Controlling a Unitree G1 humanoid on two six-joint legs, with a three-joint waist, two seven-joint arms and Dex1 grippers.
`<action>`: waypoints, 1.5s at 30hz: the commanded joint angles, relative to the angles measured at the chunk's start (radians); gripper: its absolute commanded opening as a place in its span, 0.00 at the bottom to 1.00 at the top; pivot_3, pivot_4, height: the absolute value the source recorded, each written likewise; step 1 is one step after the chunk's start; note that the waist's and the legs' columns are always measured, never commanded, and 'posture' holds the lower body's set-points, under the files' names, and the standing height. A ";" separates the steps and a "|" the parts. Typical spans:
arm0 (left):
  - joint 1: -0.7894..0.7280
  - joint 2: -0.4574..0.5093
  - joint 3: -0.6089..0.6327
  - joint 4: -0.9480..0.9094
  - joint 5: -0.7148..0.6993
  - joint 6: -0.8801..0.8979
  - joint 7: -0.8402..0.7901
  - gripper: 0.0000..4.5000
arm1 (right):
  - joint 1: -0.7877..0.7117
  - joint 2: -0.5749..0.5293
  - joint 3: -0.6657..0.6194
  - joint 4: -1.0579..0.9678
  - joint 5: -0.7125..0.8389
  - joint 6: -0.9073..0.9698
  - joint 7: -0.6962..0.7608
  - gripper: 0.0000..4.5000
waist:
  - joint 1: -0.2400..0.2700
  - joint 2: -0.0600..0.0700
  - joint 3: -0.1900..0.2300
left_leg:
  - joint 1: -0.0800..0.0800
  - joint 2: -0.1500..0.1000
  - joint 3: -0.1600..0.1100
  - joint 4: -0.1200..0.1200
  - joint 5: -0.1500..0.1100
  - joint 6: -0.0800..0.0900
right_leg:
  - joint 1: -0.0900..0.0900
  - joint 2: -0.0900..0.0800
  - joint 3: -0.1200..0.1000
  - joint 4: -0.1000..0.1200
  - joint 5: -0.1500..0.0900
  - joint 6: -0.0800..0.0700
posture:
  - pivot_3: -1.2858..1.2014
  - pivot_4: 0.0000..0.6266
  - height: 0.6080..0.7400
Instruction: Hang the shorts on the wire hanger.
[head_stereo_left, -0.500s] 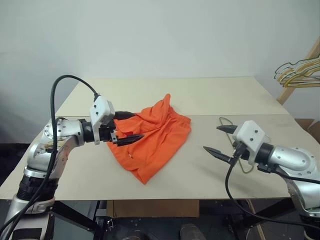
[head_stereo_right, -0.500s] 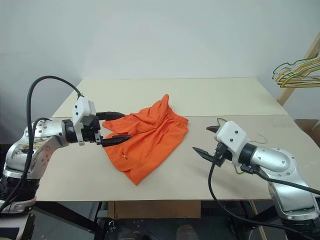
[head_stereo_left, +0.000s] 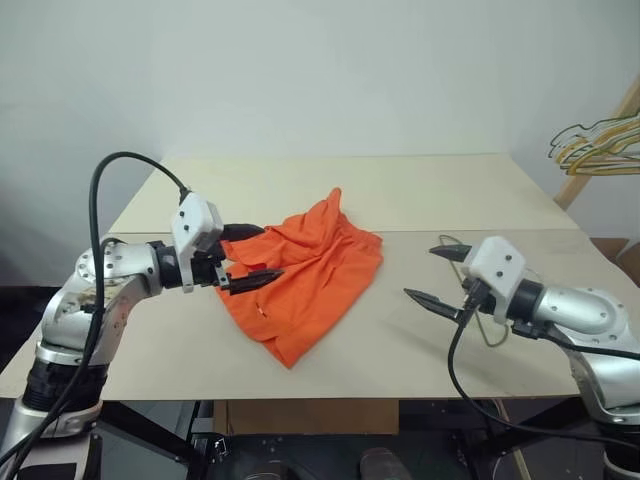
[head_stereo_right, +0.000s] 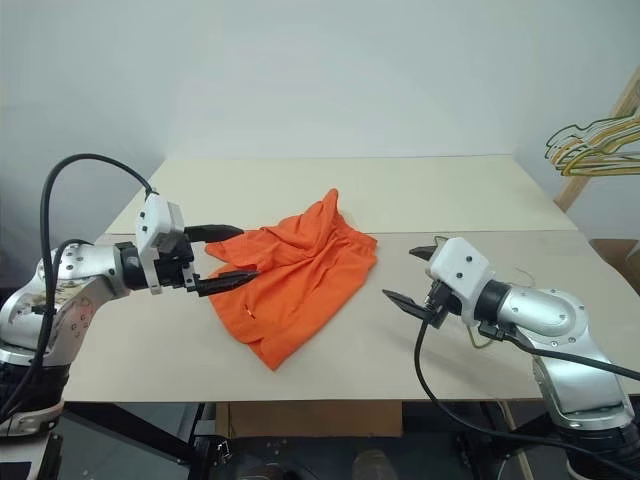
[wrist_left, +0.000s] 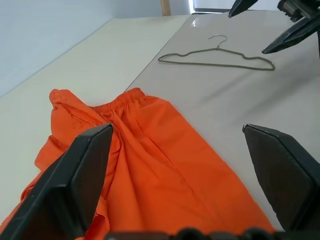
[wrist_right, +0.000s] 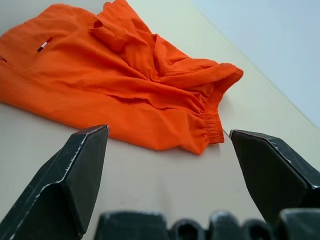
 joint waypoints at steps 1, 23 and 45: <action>0.002 0.011 0.036 -0.043 -0.015 -0.001 0.014 1.00 | -0.085 -0.038 0.059 0.058 -0.107 -0.128 0.016 1.00 | -0.001 0.000 0.000 | 0.000 0.000 0.000 0.000 0.000 0.000 | 0.000 0.000 0.000 0.000 0.000 0.000 | 0.44 0.00 1.00; 0.121 0.041 -0.124 -0.218 0.017 0.155 0.091 1.00 | -0.522 0.132 0.406 0.776 -0.516 -0.694 -0.031 1.00 | -0.012 0.001 0.000 | 0.002 0.000 0.000 0.000 0.002 -0.002 | 0.000 0.001 0.001 0.001 0.000 0.000 | 0.45 0.00 1.00; -0.045 -0.110 -0.563 -0.028 0.362 0.420 0.321 0.65 | -0.438 0.017 0.374 0.498 -0.142 -0.664 0.444 1.00 | -0.026 0.000 0.000 | 0.002 0.001 -0.002 -0.001 0.002 -0.004 | 0.003 0.004 -0.001 0.003 0.000 0.000 | 0.44 0.00 1.00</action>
